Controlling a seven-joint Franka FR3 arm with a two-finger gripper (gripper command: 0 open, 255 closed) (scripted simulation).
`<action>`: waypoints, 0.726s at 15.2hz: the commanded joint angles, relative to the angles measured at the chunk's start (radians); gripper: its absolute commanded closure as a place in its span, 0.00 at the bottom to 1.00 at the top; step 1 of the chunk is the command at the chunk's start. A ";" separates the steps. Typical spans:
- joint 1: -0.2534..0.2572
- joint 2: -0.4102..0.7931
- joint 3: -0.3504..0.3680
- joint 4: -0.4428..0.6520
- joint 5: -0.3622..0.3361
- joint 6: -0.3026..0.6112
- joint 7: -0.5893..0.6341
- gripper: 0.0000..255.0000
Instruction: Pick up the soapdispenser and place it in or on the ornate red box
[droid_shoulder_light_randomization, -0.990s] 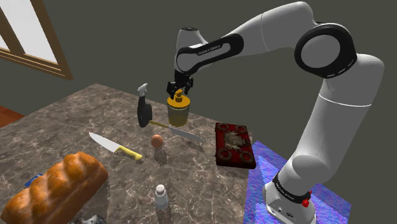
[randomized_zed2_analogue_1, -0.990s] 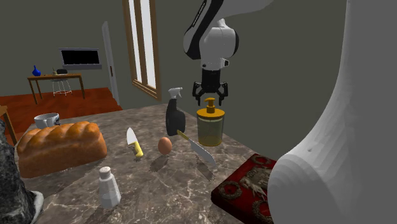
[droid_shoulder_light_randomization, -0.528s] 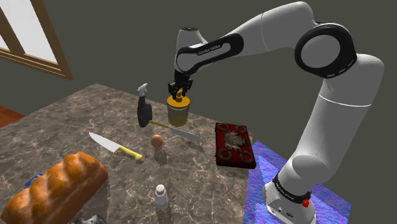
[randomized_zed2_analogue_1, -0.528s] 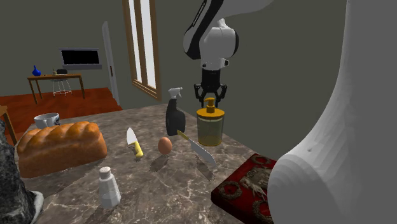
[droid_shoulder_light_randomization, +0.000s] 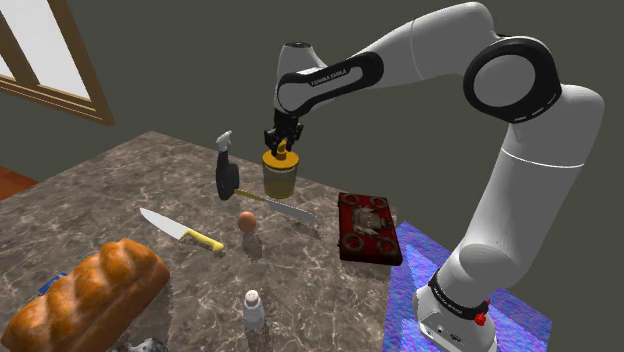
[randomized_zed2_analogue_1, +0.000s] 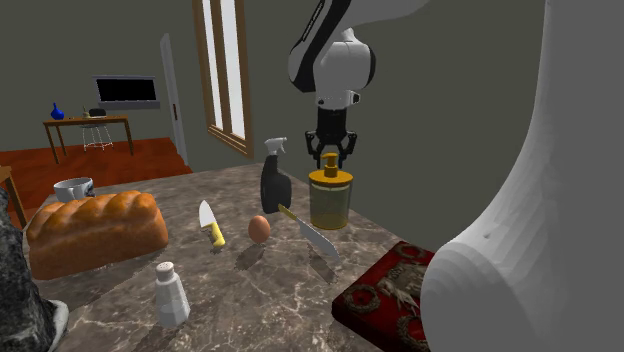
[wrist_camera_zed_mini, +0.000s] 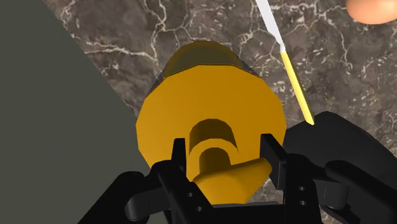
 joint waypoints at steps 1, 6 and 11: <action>0.000 -0.008 0.001 0.011 0.003 -0.019 -0.002 1.00; -0.001 -0.030 0.002 0.050 0.009 -0.080 -0.006 1.00; -0.001 -0.047 0.003 0.096 0.013 -0.143 -0.010 1.00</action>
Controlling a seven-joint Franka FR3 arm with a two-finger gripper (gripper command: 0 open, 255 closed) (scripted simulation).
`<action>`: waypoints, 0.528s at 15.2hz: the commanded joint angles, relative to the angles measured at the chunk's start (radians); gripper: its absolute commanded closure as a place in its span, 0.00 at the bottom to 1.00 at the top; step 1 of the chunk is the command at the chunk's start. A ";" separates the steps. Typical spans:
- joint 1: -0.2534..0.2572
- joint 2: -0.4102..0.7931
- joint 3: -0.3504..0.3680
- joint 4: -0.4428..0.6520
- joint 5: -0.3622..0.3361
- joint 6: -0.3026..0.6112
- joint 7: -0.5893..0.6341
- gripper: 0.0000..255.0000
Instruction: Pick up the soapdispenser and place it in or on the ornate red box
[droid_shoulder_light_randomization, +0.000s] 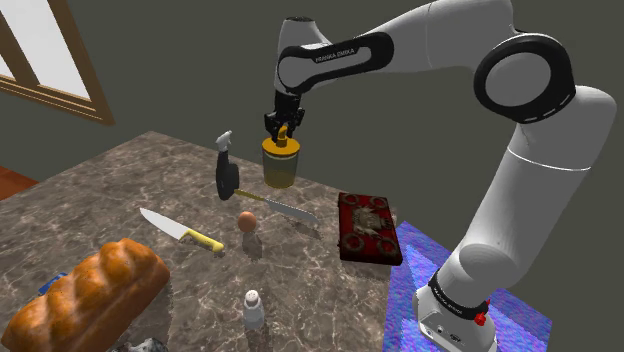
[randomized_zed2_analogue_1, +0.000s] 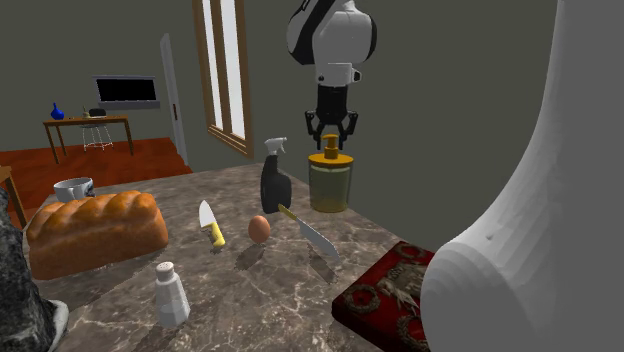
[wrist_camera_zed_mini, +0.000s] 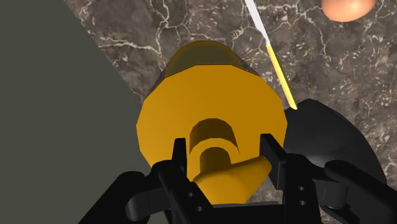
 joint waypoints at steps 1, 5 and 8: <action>0.000 -0.005 0.000 0.022 0.001 -0.026 -0.001 1.00; 0.000 -0.014 0.001 0.064 0.004 -0.078 -0.003 1.00; 0.000 -0.019 0.001 0.098 0.005 -0.117 -0.004 1.00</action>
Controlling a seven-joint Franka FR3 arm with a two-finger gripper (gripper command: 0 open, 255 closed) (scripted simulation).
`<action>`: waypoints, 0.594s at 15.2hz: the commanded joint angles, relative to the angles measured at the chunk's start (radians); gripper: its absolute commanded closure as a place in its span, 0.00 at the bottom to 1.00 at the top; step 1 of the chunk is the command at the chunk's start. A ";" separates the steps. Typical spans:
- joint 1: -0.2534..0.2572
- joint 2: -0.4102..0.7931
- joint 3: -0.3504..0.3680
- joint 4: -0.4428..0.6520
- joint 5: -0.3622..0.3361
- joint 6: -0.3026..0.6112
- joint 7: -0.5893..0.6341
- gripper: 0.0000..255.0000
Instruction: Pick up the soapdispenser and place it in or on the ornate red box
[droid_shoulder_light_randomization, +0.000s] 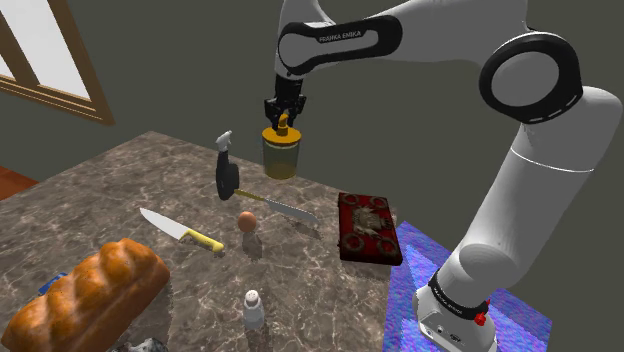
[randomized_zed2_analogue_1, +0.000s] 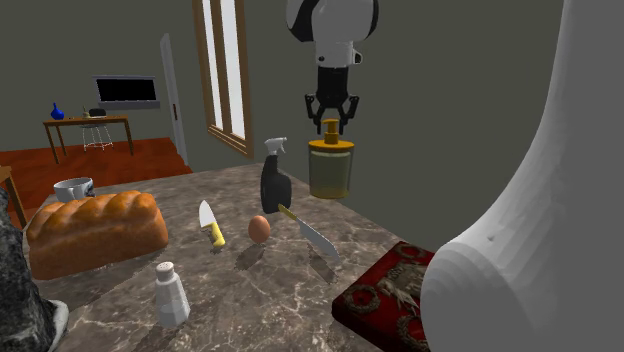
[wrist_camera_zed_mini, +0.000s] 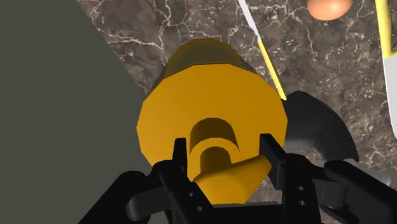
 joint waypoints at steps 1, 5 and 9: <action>0.000 0.002 0.000 0.028 0.000 -0.026 -0.001 1.00; -0.010 -0.083 -0.004 -0.039 0.017 -0.043 -0.019 1.00; -0.024 -0.245 -0.018 -0.198 0.048 -0.042 -0.056 1.00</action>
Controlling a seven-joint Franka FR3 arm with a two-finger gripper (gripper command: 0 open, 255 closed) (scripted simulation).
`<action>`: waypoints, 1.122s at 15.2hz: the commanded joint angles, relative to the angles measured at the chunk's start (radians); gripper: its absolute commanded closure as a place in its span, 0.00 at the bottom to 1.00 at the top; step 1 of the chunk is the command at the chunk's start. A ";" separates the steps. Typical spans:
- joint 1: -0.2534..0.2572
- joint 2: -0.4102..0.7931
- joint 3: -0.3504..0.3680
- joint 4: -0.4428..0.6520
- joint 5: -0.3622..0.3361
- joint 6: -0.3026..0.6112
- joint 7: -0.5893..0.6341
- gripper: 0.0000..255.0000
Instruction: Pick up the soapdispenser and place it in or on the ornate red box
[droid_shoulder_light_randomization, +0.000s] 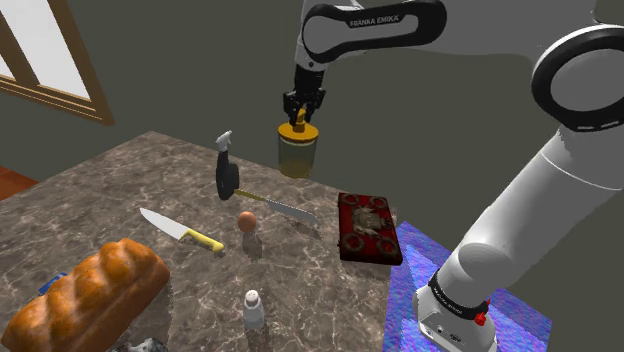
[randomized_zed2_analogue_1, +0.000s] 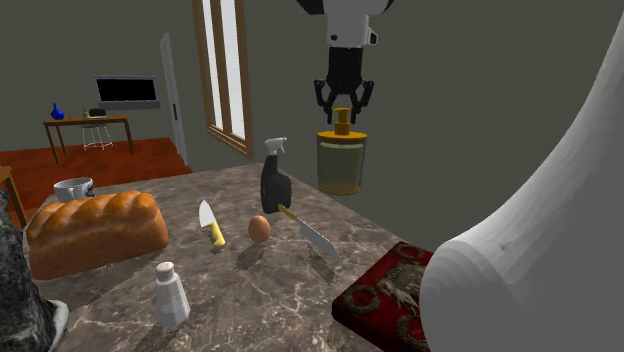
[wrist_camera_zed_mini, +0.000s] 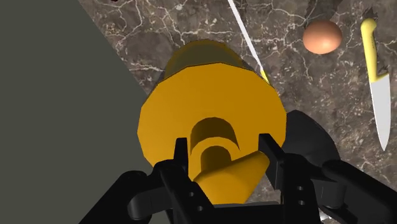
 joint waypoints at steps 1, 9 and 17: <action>-0.006 -0.079 -0.010 -0.076 0.014 -0.001 -0.021 1.00; -0.016 -0.390 -0.060 -0.315 0.045 -0.073 -0.094 1.00; -0.026 -0.692 -0.122 -0.471 0.034 -0.221 -0.158 1.00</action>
